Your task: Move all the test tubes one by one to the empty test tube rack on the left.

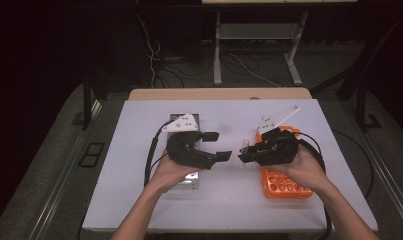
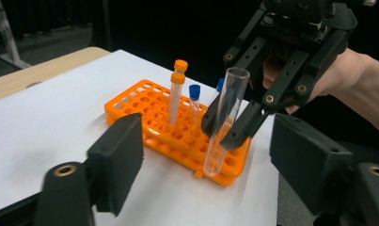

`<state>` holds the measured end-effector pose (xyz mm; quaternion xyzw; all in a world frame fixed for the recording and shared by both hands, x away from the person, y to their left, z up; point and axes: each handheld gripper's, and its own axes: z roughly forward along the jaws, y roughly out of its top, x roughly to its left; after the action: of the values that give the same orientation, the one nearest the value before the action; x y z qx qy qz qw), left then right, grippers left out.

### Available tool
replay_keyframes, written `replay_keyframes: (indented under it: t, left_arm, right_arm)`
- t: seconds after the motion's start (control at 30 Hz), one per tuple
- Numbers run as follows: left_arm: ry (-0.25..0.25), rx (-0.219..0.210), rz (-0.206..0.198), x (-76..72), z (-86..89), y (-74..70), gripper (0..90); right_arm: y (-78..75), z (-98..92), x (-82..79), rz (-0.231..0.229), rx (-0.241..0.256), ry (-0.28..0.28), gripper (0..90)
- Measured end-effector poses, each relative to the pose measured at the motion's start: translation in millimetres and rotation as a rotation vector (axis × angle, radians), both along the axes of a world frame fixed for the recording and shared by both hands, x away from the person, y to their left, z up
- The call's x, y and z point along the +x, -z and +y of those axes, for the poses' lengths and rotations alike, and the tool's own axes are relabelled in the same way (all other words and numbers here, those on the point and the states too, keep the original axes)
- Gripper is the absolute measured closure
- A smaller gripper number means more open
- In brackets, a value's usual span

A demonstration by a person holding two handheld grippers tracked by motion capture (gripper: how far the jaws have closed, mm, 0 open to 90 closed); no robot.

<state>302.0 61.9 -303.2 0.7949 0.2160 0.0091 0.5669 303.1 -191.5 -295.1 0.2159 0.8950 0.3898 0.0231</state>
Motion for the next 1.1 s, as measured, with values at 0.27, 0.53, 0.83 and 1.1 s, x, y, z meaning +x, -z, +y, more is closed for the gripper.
replay_keyframes:
  t: [0.27, 0.53, 0.83, 1.1]
  left_arm:
    - [0.064, 0.066, 0.015, 9.3, -12.7, -3.3, 41.4]
    - [0.138, 0.127, 0.039, 15.5, -21.8, -7.8, 53.3]
    - [0.174, 0.176, 0.049, 19.6, -26.9, -10.5, 66.8]
    - [0.191, 0.187, 0.048, 23.6, -24.2, -11.5, 74.4]
  right_arm:
    - [2.5, 11.1, 4.3, 0.03, -0.026, -0.031, 75.2]
    - [7.6, 20.1, 7.0, 0.041, -0.047, -0.064, 75.2]
    - [8.3, 25.9, 7.7, 0.046, -0.06, -0.077, 75.2]
    - [9.1, 25.3, 9.9, 0.049, -0.057, -0.079, 75.0]
